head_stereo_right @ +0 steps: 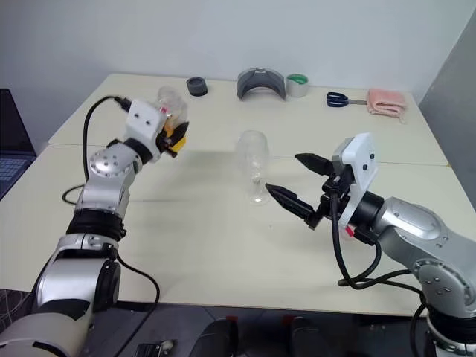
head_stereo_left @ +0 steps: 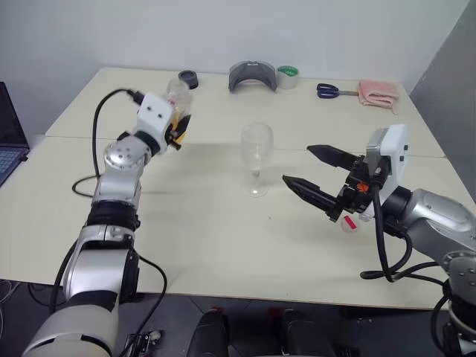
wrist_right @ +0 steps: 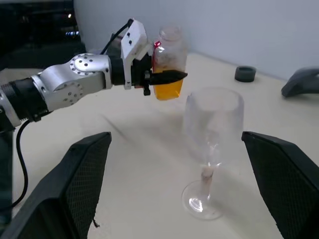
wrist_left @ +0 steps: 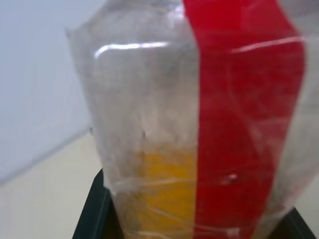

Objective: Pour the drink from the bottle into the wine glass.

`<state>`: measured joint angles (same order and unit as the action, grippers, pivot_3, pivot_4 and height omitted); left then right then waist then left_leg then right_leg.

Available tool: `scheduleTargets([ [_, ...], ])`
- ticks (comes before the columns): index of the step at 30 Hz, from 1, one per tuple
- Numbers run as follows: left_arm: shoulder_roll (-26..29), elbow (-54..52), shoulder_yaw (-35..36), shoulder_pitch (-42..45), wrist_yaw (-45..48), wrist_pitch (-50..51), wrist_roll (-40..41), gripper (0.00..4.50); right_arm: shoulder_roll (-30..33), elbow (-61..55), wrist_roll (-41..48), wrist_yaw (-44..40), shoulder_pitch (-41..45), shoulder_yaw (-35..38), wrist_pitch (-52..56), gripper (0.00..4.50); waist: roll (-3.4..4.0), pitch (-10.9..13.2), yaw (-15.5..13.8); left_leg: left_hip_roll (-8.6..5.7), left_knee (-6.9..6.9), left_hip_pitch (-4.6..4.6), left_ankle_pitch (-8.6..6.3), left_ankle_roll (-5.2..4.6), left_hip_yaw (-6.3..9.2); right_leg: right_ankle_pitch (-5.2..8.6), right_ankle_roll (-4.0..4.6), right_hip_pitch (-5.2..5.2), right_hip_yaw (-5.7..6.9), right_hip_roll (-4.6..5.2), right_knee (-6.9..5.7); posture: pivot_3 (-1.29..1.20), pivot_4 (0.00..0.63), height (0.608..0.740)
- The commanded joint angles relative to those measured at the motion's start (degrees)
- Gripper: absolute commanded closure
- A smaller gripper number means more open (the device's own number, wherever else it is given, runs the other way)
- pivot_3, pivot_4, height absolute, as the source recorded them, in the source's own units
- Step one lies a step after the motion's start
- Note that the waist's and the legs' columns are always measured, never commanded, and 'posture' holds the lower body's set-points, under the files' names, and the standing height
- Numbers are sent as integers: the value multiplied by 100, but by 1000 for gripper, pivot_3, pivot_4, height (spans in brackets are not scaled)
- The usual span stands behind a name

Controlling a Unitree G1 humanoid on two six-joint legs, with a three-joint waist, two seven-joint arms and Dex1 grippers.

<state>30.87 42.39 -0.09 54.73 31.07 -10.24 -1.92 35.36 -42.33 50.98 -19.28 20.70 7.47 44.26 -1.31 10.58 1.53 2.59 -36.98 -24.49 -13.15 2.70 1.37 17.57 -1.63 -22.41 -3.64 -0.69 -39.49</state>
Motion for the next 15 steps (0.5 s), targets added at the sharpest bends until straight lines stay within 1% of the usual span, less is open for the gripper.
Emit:
scheduleTargets([
  [1,19,13,-256,360,356,-475,-185,2871,-157,115,-640,-162,-69,-85,-713,0,0,0,3,0,0,0,0,0,0,0,0,0,0,0,0,0,150,740],
  [4,7,237,-504,612,609,-866,-364,2871,-342,295,-1068,-333,-193,-304,-1136,0,0,0,9,4,2,1,0,0,3,0,1,0,2,-5,2,0,150,740],
  [8,-11,667,-693,895,705,-1316,-559,2871,-521,544,-1595,-494,-218,-623,-1545,0,0,0,31,5,2,0,1,0,-2,0,1,-10,-5,-7,-6,0,150,740],
  [15,53,1336,-1036,1369,558,-2290,-1136,2871,-738,722,-1900,-672,-377,-699,-1842,0,0,0,11,3,1,-6,1,0,-1,0,1,-12,-4,-7,-4,0,150,740],
])
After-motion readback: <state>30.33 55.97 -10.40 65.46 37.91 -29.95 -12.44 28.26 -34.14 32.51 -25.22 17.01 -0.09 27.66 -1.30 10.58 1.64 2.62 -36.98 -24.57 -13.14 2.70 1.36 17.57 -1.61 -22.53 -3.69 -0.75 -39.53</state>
